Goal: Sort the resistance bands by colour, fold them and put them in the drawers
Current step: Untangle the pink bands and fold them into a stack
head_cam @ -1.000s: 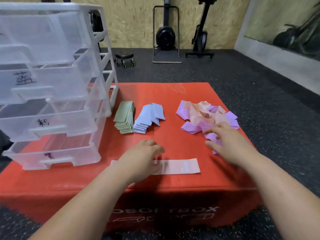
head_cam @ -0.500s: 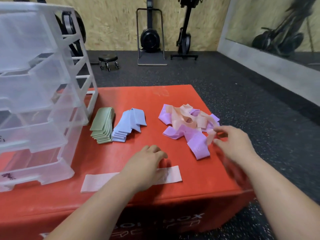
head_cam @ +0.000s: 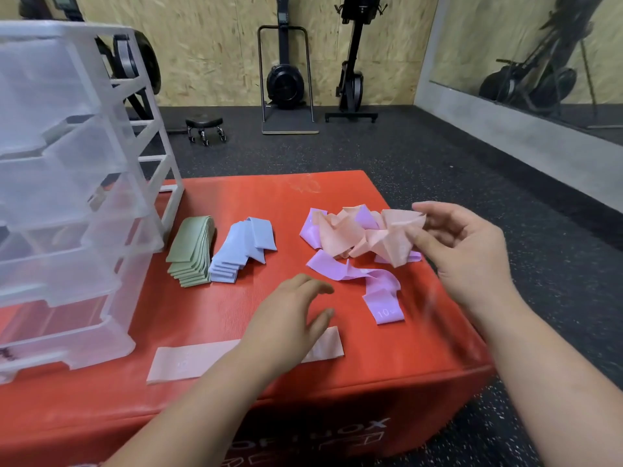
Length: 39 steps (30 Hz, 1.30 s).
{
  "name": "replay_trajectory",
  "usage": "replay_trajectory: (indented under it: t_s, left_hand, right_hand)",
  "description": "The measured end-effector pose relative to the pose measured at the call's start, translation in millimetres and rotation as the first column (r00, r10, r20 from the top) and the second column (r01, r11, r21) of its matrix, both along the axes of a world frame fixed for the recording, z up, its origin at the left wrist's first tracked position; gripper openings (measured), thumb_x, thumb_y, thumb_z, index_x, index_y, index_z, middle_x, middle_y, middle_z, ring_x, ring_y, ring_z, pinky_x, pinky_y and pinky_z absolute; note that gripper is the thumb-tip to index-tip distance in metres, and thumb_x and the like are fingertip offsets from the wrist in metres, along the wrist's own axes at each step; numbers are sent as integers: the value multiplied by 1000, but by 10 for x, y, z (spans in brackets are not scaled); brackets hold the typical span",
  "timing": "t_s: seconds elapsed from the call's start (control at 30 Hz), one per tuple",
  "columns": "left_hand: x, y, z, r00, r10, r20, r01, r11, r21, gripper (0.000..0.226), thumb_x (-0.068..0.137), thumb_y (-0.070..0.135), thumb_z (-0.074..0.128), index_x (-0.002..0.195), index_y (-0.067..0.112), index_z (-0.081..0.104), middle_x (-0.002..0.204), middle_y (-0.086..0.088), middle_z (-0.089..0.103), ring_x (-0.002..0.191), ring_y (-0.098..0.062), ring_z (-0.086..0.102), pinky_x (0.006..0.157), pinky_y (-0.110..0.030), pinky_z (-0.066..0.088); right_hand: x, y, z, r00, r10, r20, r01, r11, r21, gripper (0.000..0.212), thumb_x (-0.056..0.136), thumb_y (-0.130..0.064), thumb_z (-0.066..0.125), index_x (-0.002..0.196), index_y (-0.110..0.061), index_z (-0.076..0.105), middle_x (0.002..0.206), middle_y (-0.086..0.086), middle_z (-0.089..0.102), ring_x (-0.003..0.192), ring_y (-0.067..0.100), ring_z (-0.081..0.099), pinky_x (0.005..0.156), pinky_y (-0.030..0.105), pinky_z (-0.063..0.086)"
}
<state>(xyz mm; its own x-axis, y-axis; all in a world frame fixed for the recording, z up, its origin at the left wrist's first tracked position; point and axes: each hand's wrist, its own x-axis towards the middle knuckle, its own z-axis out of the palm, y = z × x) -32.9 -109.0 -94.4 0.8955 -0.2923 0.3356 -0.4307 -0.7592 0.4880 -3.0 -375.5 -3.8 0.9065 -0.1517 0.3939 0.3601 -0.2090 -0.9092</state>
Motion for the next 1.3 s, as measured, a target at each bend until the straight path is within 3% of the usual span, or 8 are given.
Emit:
replay_trajectory:
  t_s: [0.3,0.53,0.7,0.83,1.0,1.1,1.2,1.3]
  left_hand:
    - [-126,-221,288,907,-258,-333,-45,727,-685,38,106,30,65,141,39,58,114,-1,74,99,-26,74,86,-37,57]
    - [-95,-184,318,903,-265,-339,-90,654,-751,25,105,19,66,127,31,65,107,-1,77,100,-31,73,81,-31,54]
    - [-79,-148,299,903,-248,-349,-83,698,-711,7,99,10,73,106,8,72,94,-10,77,84,-13,70,75,-22,53]
    - [11,-53,269,950,-73,-303,-145,757,-637,5,97,14,74,96,17,70,85,-4,75,79,-21,67,73,-30,53]
    - [50,151,325,943,-10,-332,-177,831,-528,6,87,24,65,88,30,62,87,0,75,88,-31,67,84,-58,57]
    - [19,179,352,949,-7,-315,-160,849,-504,10,83,20,63,91,27,65,86,-3,74,86,-32,66,81,-56,55]
    - [8,161,365,952,-45,-304,-116,864,-490,17,90,13,64,97,27,70,84,0,72,75,-19,61,70,-39,51]
    - [-13,132,381,963,-35,-267,-111,852,-512,25,97,7,65,104,29,75,79,11,67,71,-6,56,67,-19,45]
  right_hand:
    - [-240,509,-73,959,263,-107,-249,960,131,23,88,2,77,109,-7,75,82,5,63,66,13,69,63,20,57]
    - [-214,638,-140,945,296,-141,-286,954,90,25,83,-9,84,105,-17,78,83,2,62,74,15,67,75,32,60]
    - [-219,662,-136,933,313,-180,-302,949,90,23,82,-11,85,102,-18,77,95,22,71,88,38,76,86,47,62]
    - [-114,495,-133,989,62,-135,-96,960,-263,17,78,-23,91,86,-22,76,72,7,69,58,9,57,63,25,51]
    - [-24,239,-168,980,-84,-179,-54,755,-654,32,70,-51,89,66,-26,69,58,-9,61,53,3,53,55,13,40]
    - [-23,257,-246,974,-16,-225,-146,713,-685,29,72,-51,88,93,-40,72,90,-17,69,79,0,63,67,13,42]
    - [-109,424,-297,937,243,-252,-349,693,-631,66,75,-49,88,134,-42,59,131,-26,59,120,-7,55,91,12,43]
    - [-198,615,-307,879,378,-290,-476,660,-582,75,76,-46,89,141,-45,52,128,-29,62,122,-10,55,96,9,42]
